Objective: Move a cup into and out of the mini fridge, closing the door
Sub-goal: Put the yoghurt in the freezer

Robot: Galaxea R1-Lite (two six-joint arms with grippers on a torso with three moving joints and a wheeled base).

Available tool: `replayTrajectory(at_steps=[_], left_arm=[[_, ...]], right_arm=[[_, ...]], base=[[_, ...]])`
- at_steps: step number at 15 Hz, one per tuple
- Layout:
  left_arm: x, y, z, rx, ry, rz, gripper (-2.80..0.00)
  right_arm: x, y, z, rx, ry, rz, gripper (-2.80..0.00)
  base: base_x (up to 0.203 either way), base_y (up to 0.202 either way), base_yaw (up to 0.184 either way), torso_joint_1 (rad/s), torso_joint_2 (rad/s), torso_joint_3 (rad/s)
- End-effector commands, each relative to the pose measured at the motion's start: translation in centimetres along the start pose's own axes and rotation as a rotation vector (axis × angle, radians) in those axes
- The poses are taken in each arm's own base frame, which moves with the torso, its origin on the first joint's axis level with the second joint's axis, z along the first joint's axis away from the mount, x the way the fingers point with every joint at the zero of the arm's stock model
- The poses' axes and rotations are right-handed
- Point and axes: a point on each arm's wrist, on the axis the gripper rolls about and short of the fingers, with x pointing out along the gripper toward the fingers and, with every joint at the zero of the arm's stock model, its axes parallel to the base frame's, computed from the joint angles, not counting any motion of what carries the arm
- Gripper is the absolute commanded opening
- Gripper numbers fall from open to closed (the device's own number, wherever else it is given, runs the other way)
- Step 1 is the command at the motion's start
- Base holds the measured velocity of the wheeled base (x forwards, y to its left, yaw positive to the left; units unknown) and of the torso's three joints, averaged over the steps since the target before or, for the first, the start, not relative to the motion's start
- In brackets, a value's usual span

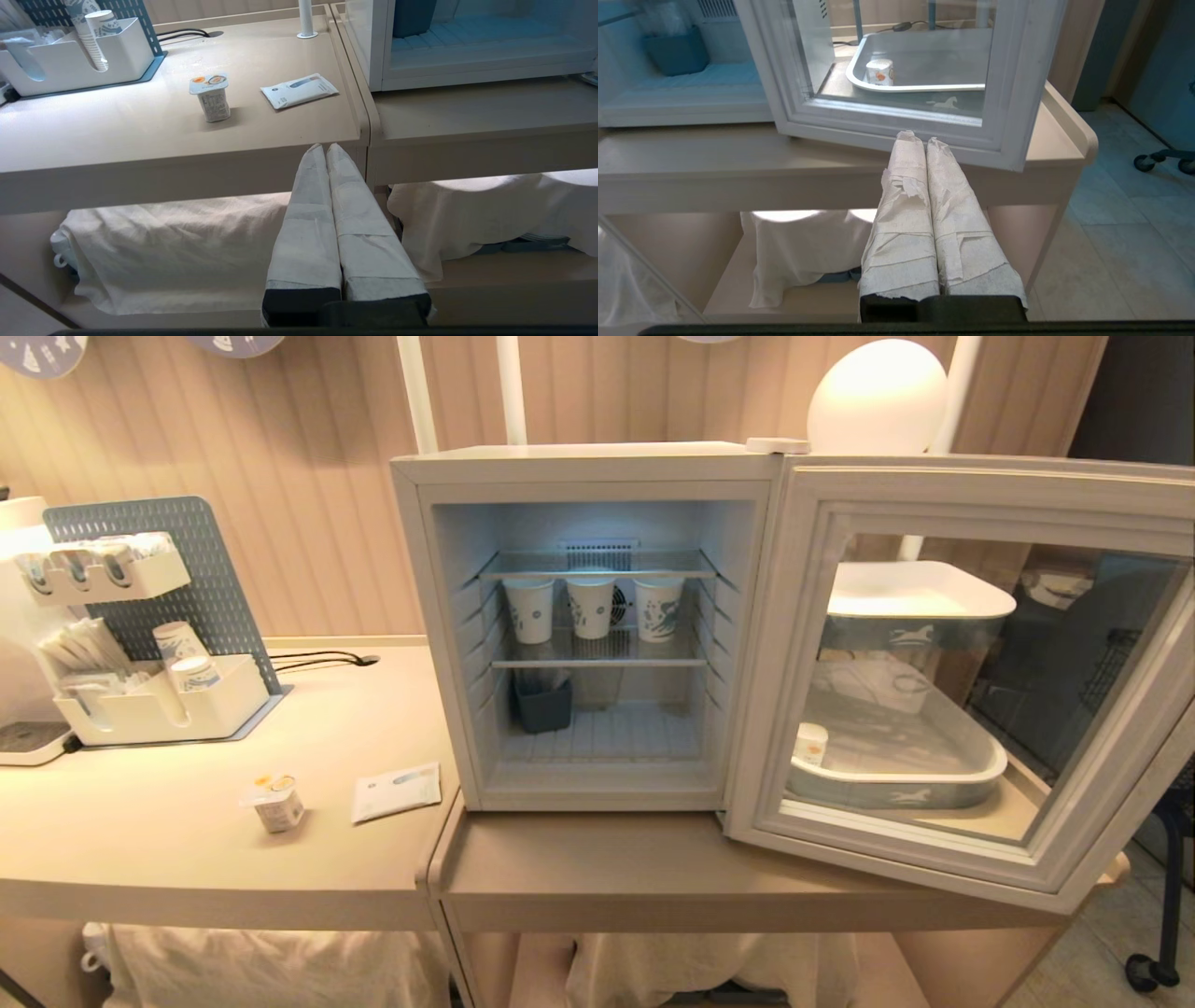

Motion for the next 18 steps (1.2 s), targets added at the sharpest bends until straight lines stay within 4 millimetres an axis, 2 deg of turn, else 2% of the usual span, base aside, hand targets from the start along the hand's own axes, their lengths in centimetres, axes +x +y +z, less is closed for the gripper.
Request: replayTrajectory(at_steps=[1,5,18], left_arm=[[-0.01,0.0,-0.02,0.002,0.001,-0.001,-2.8],[-0.01,0.0,-0.02,0.002,0.001,-0.001,-2.8],[-0.01,0.0,-0.02,0.005,0.001,-0.001,-2.8]], right_arm=[[0.01,0.0,0.0,0.0,0.001,0.0,-2.8],[0.01,0.0,0.0,0.001,0.001,0.0,-2.8],[0.01,0.0,0.0,0.0,0.001,0.0,-2.8]], base=[[-0.151,0.0,-0.001,0.019,0.01,0.001],[-0.156,0.0,-0.001,0.002,0.0,0.004],[0.0,0.0,0.0,0.0,0.0,0.0]])
